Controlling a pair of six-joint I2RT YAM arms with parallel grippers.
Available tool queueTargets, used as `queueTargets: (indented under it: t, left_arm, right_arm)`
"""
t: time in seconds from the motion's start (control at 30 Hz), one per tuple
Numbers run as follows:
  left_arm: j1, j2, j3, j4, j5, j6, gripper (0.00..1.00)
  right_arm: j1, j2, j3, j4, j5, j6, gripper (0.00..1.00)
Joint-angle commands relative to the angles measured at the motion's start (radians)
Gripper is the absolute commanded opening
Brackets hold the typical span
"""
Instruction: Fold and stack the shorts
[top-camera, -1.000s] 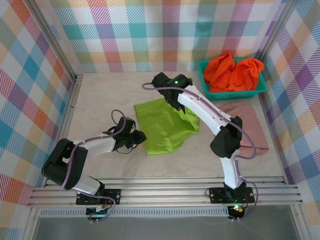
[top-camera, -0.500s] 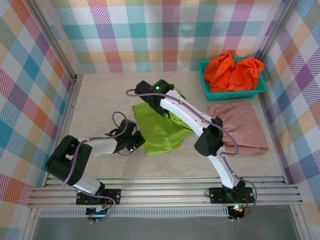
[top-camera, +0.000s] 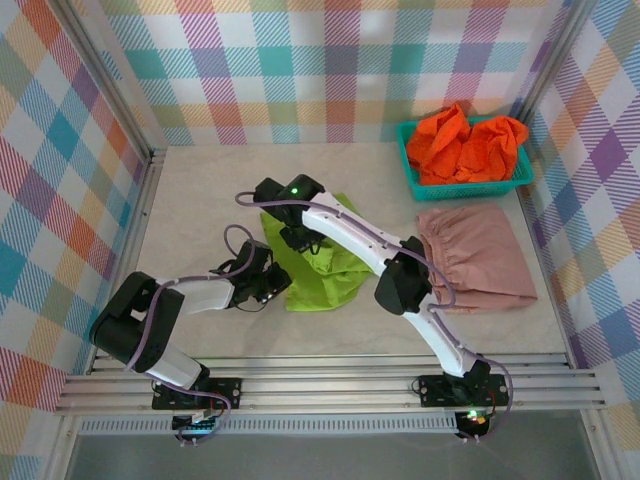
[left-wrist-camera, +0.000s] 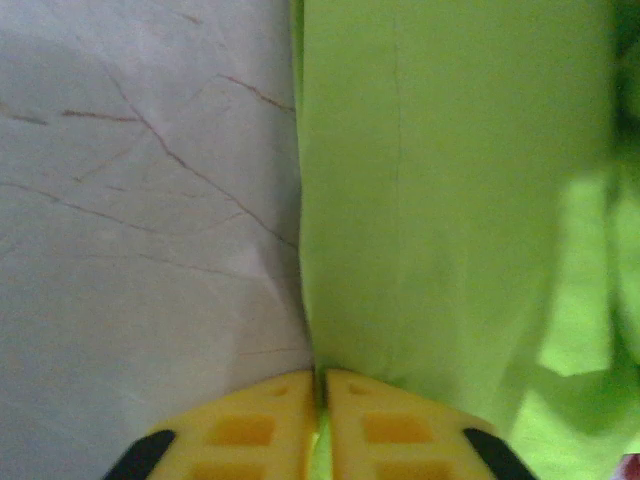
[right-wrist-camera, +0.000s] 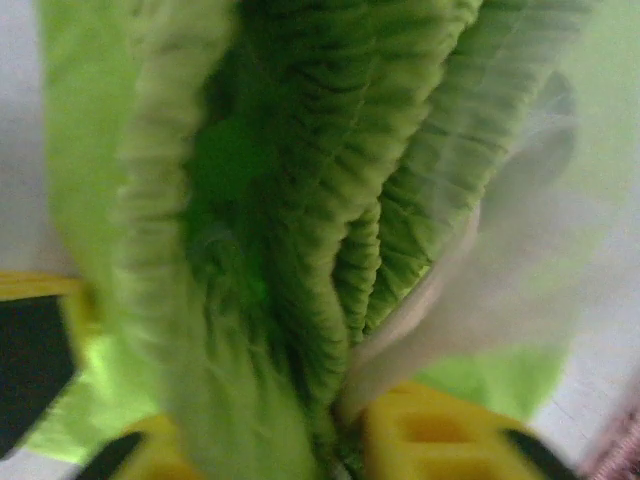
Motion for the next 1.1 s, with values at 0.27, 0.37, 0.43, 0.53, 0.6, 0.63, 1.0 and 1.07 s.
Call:
queueTargets:
  t: [0.27,0.37,0.43,0.53,0.6,0.63,1.0,1.07]
  left_arm:
    - [-0.005,-0.474,-0.077,-0.308,-0.2,-0.061,0.84]
    - [0.025,-0.647,-0.039,-0.439,-0.215,-0.046,0.89]
    - [0.058,-0.702,0.027,-0.473,-0.186,-0.019,0.93]
    - [0.131,-0.641,0.136,-0.449,-0.067,-0.005,0.94]
    - [0.169,-0.555,0.195,-0.359,0.031,-0.021,0.96]
    - [0.181,-0.5,0.23,-0.314,0.075,-0.038,0.97]
    - [0.187,-0.001,0.433,0.025,0.231,-0.191,1.0]
    - [0.187,0.078,0.454,0.065,0.242,-0.199,1.0]
  right_arm:
    - [-0.173,-0.303,-0.125,0.294,-0.503,0.109,0.8]
    - [-0.259,-0.476,-0.387,0.474,-0.628,0.165,0.83]
    - [-0.299,-0.583,-0.593,0.626,-0.699,0.216,0.84]
    - [-0.314,-0.704,-0.854,0.839,-0.756,0.29,0.84]
    - [-0.314,-0.746,-0.986,0.968,-0.799,0.358,0.85]
    - [-0.313,-0.759,-1.046,1.036,-0.824,0.399,0.86]
    - [-0.21,-0.731,-1.382,1.561,-0.782,0.727,0.88]
    - [-0.181,-0.711,-1.421,1.655,-0.759,0.788,0.88]
